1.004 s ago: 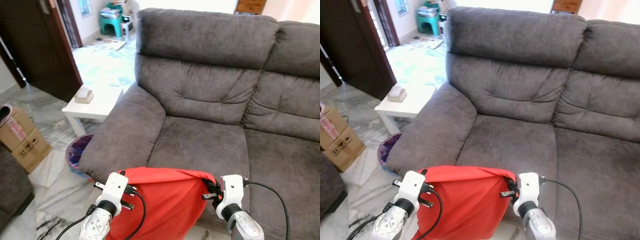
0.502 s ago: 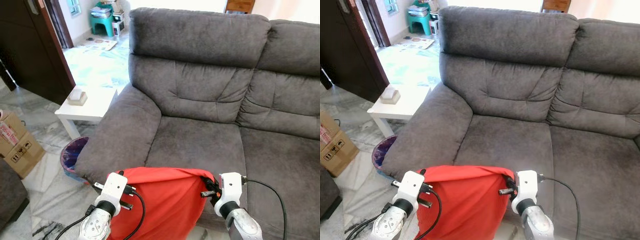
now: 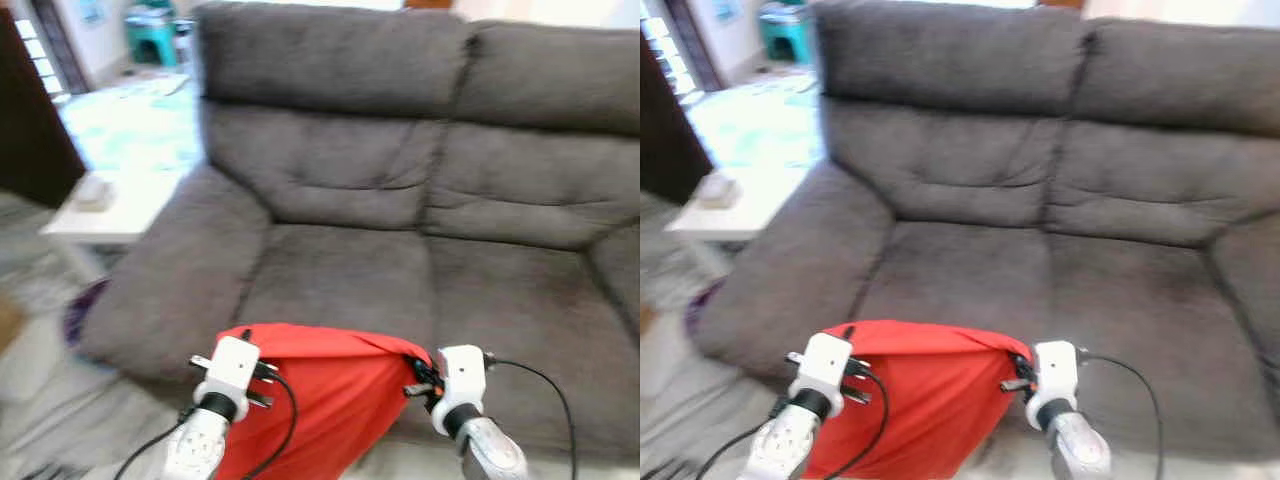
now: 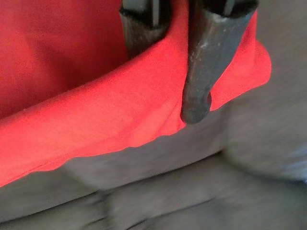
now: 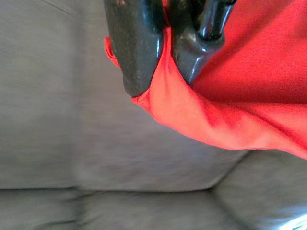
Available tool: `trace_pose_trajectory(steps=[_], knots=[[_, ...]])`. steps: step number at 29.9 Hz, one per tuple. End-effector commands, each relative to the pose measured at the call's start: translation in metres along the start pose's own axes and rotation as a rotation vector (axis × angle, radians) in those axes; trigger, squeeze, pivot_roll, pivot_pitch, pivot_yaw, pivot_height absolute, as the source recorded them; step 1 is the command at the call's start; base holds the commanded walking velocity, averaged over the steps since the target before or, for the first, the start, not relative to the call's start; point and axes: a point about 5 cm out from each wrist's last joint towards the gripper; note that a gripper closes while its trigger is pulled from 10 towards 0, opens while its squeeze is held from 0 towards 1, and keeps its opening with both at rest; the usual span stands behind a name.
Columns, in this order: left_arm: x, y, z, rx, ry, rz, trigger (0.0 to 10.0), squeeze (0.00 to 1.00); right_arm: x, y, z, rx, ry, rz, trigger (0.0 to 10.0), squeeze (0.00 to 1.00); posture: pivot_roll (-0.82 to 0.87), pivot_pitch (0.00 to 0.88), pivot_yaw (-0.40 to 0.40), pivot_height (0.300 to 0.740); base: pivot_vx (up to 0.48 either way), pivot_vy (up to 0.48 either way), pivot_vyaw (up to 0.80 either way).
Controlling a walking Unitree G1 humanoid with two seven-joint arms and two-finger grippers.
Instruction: Move the pillow to the sofa from floor
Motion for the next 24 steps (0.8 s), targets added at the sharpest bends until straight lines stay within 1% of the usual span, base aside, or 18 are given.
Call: trace_pose_trajectory(steps=[1,24], knots=[[0.0041,-0.0021,0.0071,0.026,0.006,-0.028,10.0,0.0,0.0181,0.0018,-0.0118,-0.064,-0.002,-0.095,10.0,0.0,0.03,0.091,0.001,0.74,0.0,-0.304,0.0],[0.0064,-0.0013,0.0093,0.02,0.01,-0.035,10.0,0.0,0.0264,0.0049,-0.0096,-0.043,0.009,-0.157,10.0,0.0,0.02,0.071,0.012,0.74,0.0,-0.303,0.0]])
Point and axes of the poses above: a point about 5 cm out from each wrist's last joint towards the gripper, its own y axis pointing out of the wrist towards the gripper, its own x axis along the axis of the wrist's last joint, z = x × y, and after that the axes turned 11 degrees about -y, right-handed
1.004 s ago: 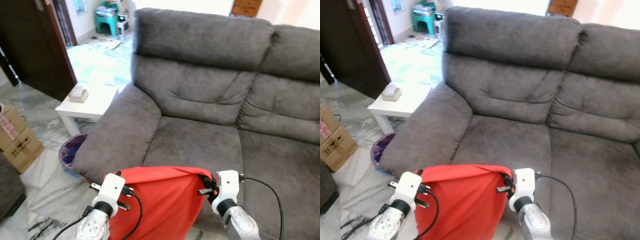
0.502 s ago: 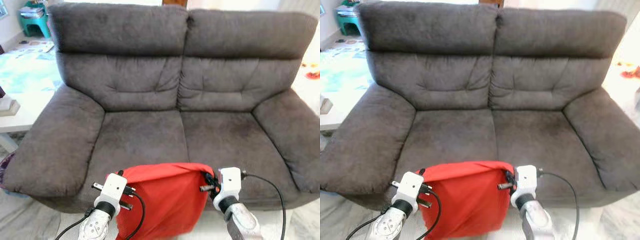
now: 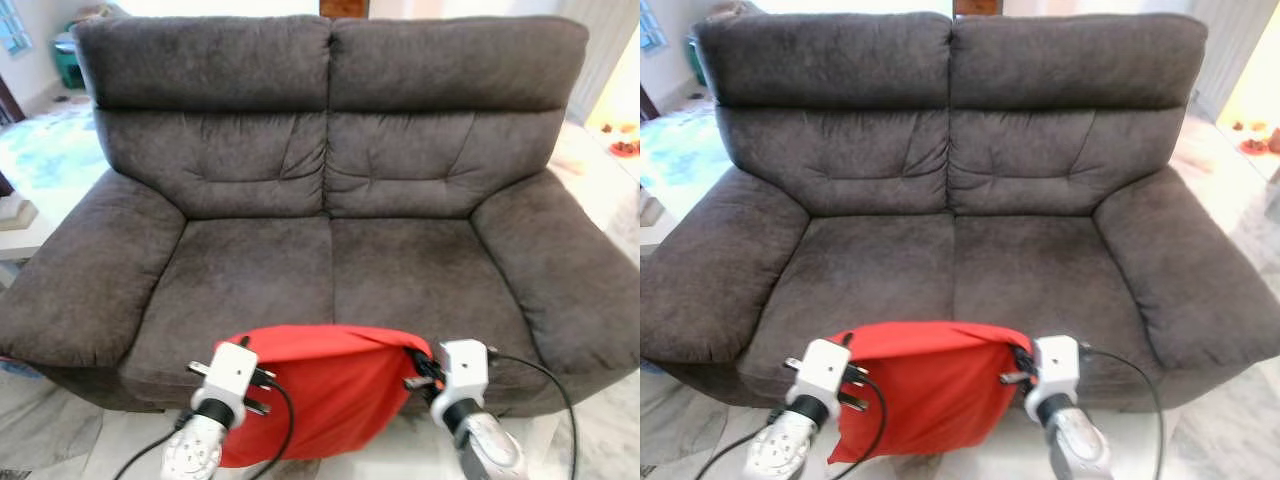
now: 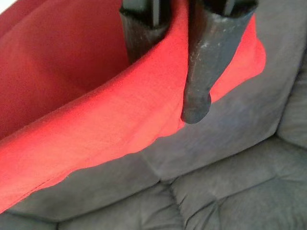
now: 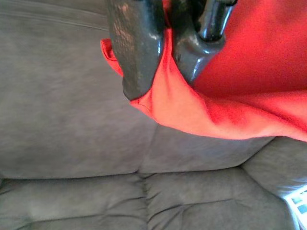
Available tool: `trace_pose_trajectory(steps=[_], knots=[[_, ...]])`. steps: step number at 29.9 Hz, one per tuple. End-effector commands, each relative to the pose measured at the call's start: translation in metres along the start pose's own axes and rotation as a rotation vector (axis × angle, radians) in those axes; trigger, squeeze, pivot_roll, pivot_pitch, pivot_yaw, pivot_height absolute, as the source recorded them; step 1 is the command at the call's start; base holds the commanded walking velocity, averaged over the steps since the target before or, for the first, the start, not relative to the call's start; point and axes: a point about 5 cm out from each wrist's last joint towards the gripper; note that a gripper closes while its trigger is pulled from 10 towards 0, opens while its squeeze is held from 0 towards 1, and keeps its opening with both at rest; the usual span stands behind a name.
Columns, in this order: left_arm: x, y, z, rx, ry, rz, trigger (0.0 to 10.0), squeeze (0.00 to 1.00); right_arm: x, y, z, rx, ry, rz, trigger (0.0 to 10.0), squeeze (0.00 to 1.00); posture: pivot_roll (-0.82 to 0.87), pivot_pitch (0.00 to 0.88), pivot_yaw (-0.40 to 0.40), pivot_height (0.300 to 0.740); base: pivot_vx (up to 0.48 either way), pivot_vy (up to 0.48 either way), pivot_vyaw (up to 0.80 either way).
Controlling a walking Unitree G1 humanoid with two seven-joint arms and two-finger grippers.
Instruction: Move the pillow to the sofa from floor
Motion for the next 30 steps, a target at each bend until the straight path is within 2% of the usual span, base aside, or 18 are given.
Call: trace_pose_trajectory(steps=[1,16,23,27,30], knots=[[0.01,0.0,0.012,0.035,0.016,-0.054,10.0,0.0,0.017,0.006,-0.004,-0.026,0.006,-0.081,10.0,0.0,0.02,0.071,0.012,0.74,0.0,-0.3,0.0],[0.013,-0.001,0.015,0.039,0.023,-0.061,10.0,0.0,0.019,0.006,-0.002,-0.018,0.007,-0.097,10.0,0.0,0.03,0.083,0.01,0.74,0.0,-0.301,0.0],[0.019,-0.001,0.014,-0.047,0.082,-0.063,10.0,0.0,0.014,0.004,-0.004,-0.037,0.011,-0.078,10.0,0.0,0.03,0.09,0.007,0.74,0.0,0.0,0.0],[0.022,0.0,0.009,-0.144,0.169,-0.065,10.0,0.0,0.005,-0.003,-0.01,-0.082,0.004,-0.049,10.0,0.0,0.04,0.097,0.008,0.74,0.0,0.0,0.0],[0.024,0.002,0.006,-0.161,0.163,-0.076,10.0,0.0,0.004,-0.006,-0.008,-0.085,0.006,-0.046,10.0,0.0,0.03,0.096,0.013,0.74,0.0,0.0,0.0]])
Point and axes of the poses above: a point about 5 cm out from each wrist's last joint towards the gripper, its own y axis pointing out of the wrist towards the gripper, its own x axis along the axis of the wrist's last joint, z = x × y, and after that the axes turned 11 degrees about -y, right-handed
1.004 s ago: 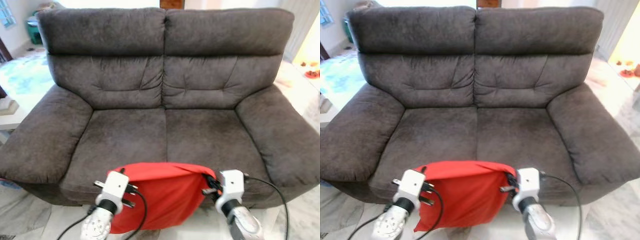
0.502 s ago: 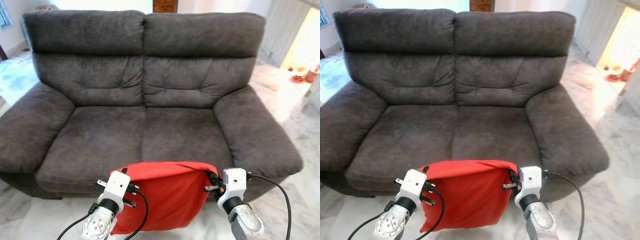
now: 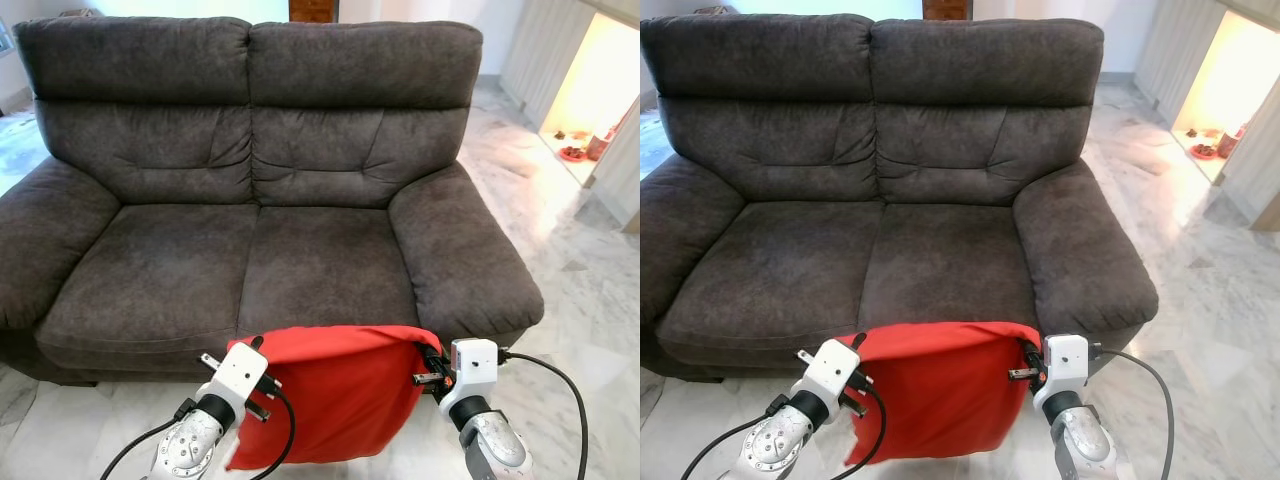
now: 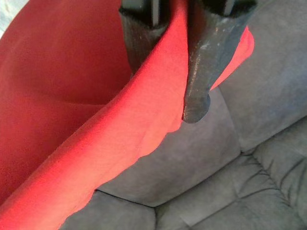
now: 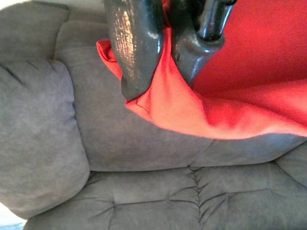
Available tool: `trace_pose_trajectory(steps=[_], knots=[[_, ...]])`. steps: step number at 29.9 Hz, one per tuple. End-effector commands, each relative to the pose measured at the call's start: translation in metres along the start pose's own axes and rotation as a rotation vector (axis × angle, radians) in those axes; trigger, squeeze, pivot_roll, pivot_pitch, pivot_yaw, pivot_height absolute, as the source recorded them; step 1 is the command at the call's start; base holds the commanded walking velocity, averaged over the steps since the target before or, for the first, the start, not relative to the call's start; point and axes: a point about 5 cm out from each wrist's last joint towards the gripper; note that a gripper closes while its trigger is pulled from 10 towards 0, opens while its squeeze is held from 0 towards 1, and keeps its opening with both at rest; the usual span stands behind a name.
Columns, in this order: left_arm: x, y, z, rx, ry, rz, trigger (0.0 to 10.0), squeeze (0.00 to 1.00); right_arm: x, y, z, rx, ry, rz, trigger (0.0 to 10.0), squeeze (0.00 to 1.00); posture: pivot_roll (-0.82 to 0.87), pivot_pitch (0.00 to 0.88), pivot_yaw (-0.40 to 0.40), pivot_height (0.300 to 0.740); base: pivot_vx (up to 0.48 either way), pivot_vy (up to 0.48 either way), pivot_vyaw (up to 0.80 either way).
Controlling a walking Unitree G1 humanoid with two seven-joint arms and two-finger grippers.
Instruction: Move the pillow to the sofa from floor
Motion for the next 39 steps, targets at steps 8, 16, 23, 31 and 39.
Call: trace_pose_trajectory(steps=[8,16,23,31,39], knots=[[0.028,0.004,0.009,0.069,0.023,-0.135,10.0,0.0,0.007,-0.003,-0.002,-0.049,0.016,-0.045,10.0,0.0,0.03,0.097,0.017,0.74,0.0,0.0,0.0],[0.047,0.003,0.023,0.138,0.068,-0.217,10.0,0.0,0.037,0.003,-0.009,-0.121,-0.005,-0.18,10.0,0.0,0.03,0.096,0.019,0.74,0.0,0.0,0.0],[0.074,0.004,0.034,0.185,0.097,-0.305,10.0,0.0,0.065,0.004,-0.015,-0.171,-0.022,-0.301,10.0,0.0,0.03,0.096,0.019,0.74,0.0,0.0,0.0],[0.079,0.005,0.031,0.159,0.134,-0.317,10.0,0.0,0.069,0.003,-0.015,-0.178,-0.03,-0.307,10.0,0.0,0.03,0.096,0.018,0.74,0.0,0.0,0.0],[0.079,0.004,0.032,0.161,0.136,-0.31,10.0,0.0,0.072,0.005,-0.015,-0.177,-0.026,-0.309,10.0,0.0,0.04,0.093,0.016,0.74,0.262,0.0,0.0]])
Point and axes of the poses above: a point about 5 cm out from each wrist's last joint towards the gripper, its own y axis pointing out of the wrist towards the gripper, its own x axis along the axis of the wrist's last joint, z = x × y, and after that the axes turned 11 degrees about -y, right-handed
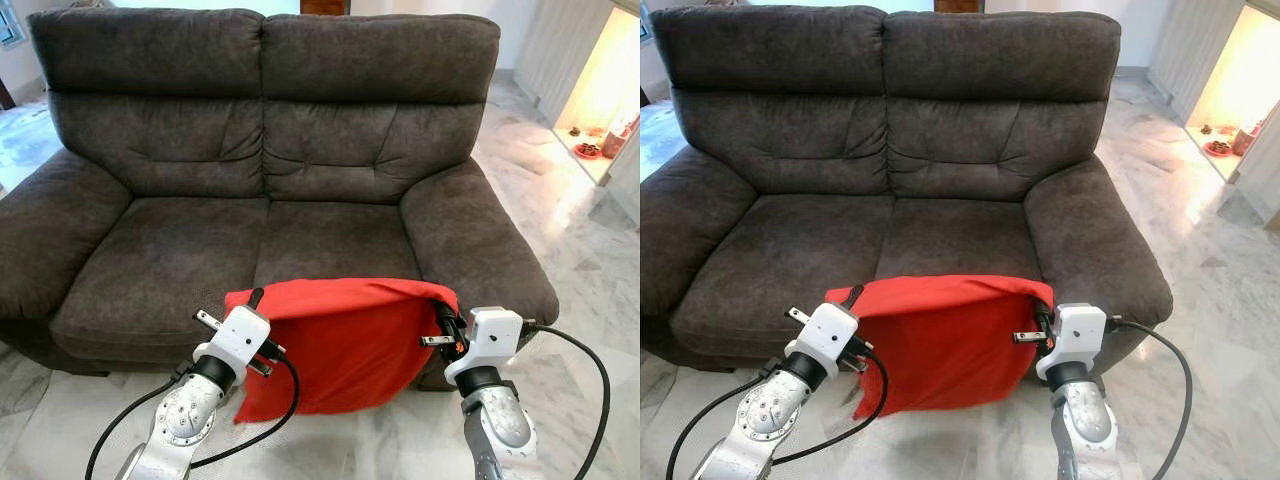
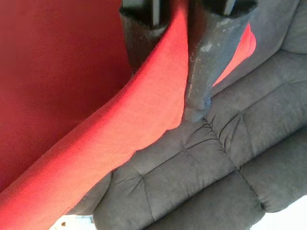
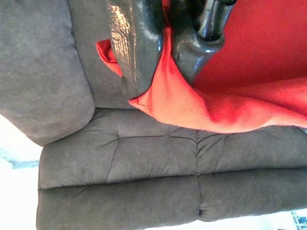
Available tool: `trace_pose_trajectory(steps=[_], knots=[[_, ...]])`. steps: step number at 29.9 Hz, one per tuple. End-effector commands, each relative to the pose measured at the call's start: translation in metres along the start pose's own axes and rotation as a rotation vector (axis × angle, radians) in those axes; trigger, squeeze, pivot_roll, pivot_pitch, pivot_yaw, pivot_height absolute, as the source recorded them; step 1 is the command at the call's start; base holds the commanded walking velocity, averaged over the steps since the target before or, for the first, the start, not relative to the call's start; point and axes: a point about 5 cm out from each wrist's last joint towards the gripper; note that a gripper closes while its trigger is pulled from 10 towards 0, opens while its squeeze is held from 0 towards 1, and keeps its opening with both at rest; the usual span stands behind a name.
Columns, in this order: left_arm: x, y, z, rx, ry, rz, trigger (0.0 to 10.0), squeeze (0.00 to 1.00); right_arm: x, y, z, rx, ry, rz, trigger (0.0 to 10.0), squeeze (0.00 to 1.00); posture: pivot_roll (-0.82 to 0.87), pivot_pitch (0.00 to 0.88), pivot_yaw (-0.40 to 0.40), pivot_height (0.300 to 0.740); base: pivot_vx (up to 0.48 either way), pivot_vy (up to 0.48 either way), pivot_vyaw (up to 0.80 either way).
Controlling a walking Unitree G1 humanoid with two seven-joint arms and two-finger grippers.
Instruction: Move the pillow to the sofa from floor
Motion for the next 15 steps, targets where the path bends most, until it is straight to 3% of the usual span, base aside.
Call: trace_pose_trajectory(steps=[1,15], knots=[[0.0197,0.003,0.0155,0.06,0.033,-0.088,10.0,0.0,0.0131,0.0026,-0.0137,-0.077,0.004,-0.054,10.0,0.0,0.04,0.093,0.016,0.74,0.285,0.0,0.0],[0.02,0.0027,0.0125,0.048,0.037,-0.086,10.0,0.0,0.0157,0.0057,-0.0117,-0.066,0.003,-0.059,10.0,0.0,0.04,0.083,0.015,0.74,0.287,0.0,0.0]])
Point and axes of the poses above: a point about 5 cm out from each wrist's last joint towards the gripper, its own y axis pointing out of the wrist towards the gripper, its own x axis along the axis of the wrist's last joint, z = x × y, and after that the axes turned 11 degrees about -y, right-handed
